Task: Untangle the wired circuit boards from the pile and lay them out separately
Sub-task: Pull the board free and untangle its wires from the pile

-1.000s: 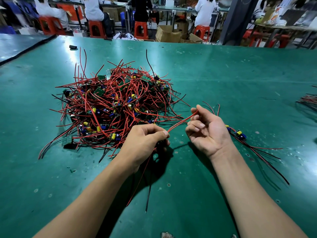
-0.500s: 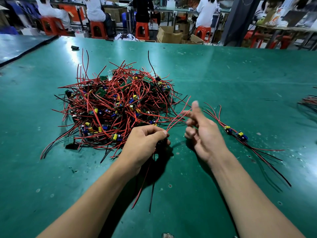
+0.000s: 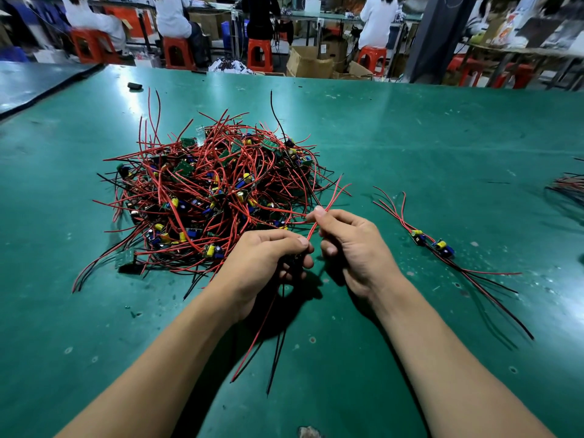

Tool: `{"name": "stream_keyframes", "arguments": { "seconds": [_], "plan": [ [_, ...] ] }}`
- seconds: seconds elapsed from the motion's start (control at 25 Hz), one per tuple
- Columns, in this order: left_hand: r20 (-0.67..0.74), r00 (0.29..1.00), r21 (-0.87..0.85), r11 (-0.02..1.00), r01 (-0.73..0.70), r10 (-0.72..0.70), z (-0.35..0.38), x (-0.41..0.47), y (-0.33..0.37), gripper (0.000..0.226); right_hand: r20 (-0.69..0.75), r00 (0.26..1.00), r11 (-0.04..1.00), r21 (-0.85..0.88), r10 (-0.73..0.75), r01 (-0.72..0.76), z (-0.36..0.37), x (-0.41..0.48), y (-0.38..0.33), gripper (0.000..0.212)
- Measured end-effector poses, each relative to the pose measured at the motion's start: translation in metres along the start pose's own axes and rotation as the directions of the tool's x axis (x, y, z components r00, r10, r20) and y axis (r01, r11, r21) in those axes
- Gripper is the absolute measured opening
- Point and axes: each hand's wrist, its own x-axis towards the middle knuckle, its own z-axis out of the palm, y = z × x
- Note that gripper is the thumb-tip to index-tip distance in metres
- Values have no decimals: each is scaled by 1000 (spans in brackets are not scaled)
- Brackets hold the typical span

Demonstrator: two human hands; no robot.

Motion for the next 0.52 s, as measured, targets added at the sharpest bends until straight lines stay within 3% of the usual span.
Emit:
{"name": "stream_keyframes", "arguments": {
  "seconds": [0.32, 0.52],
  "plan": [
    [43, 999, 99, 995, -21, 17, 3, 0, -2, 14, -303, 951, 994, 61, -68, 90, -5, 10, -4, 18],
    [86, 996, 152, 988, -16, 3, -3, 0, -2, 15, -428, 899, 987, 72, -98, 142, -9, 14, -4, 32]
  ]
}}
